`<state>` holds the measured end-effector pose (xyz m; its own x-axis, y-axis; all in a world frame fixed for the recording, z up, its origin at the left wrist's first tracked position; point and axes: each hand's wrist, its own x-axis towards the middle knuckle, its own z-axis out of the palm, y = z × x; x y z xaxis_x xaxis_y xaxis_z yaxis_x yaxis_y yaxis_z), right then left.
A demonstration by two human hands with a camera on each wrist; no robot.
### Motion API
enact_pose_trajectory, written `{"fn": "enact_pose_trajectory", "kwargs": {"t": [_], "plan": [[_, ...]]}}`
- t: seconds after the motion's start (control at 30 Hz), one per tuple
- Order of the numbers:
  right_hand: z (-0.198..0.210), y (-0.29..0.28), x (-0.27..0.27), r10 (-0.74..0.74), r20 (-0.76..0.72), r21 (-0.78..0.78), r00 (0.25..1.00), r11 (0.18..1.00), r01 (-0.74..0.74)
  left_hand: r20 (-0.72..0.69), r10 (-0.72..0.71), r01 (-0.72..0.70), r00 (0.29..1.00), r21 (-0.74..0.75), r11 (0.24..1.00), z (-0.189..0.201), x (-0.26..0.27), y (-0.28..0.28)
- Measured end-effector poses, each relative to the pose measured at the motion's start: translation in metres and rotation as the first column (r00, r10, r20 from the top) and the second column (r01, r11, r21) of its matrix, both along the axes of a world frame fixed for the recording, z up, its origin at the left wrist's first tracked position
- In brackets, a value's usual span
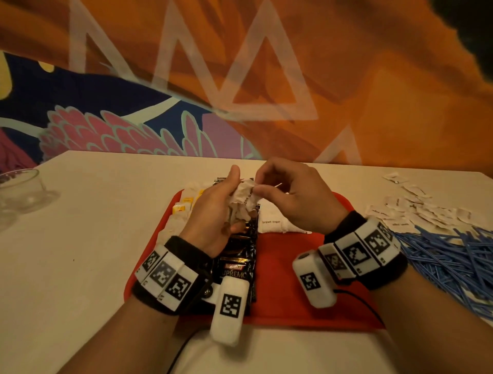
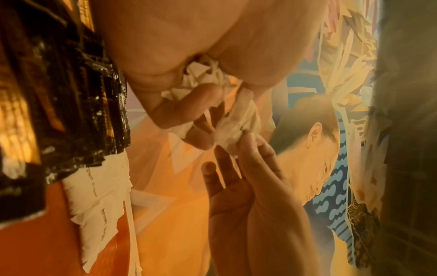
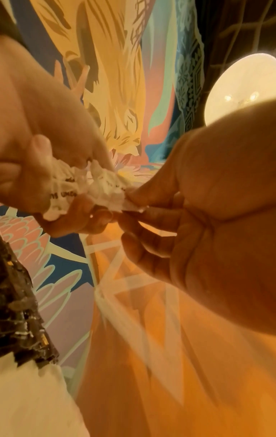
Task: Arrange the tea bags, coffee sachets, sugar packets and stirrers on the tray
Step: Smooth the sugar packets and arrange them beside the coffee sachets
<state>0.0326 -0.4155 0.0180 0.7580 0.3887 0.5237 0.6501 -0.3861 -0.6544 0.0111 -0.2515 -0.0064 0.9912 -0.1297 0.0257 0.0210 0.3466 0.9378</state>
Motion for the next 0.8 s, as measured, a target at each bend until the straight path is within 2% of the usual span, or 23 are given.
{"fn": "enact_pose_trajectory", "kwargs": {"t": [0.07, 0.17, 0.23, 0.37, 0.43, 0.5, 0.67, 0.8], "plan": [[0.0, -0.001, 0.0, -0.007, 0.012, -0.015, 1.0, 1.0, 0.008, 0.057, 0.001, -0.004, 0.998, 0.044, 0.999, 0.0, -0.001, 0.0], [0.0, -0.001, 0.001, -0.046, 0.024, 0.016, 0.999, 0.999, 0.046, 0.193, 0.076, -0.117, 0.978, 0.21, 0.971, -0.003, -0.002, -0.002], [0.0, 0.0, 0.002, -0.082, -0.002, 0.114, 0.997, 0.99, 0.082, 0.226, 0.119, -0.165, 0.967, 0.195, 0.967, -0.005, -0.001, -0.002], [-0.005, 0.006, 0.002, -0.091, -0.155, 0.284, 0.984, 0.95, 0.133, 0.237, 0.146, -0.168, 0.961, 0.08, 0.982, -0.005, 0.0, -0.003], [-0.008, 0.009, 0.001, -0.038, -0.212, 0.28, 0.977, 0.955, 0.098, 0.218, 0.152, -0.161, 0.964, 0.027, 0.987, -0.005, 0.0, -0.003], [-0.008, 0.009, 0.001, -0.017, -0.206, 0.26, 0.978, 0.963, 0.072, 0.188, 0.148, -0.15, 0.971, -0.008, 0.989, -0.005, 0.001, -0.003], [-0.005, 0.004, 0.003, -0.008, -0.297, 0.367, 0.955, 0.922, 0.122, 0.15, 0.132, -0.141, 0.98, 0.052, 0.989, -0.007, 0.004, 0.001], [-0.007, 0.006, 0.001, 0.089, -0.396, 0.409, 0.914, 0.908, 0.089, 0.139, 0.17, -0.183, 0.976, 0.087, 0.979, -0.01, 0.006, 0.001]]}}
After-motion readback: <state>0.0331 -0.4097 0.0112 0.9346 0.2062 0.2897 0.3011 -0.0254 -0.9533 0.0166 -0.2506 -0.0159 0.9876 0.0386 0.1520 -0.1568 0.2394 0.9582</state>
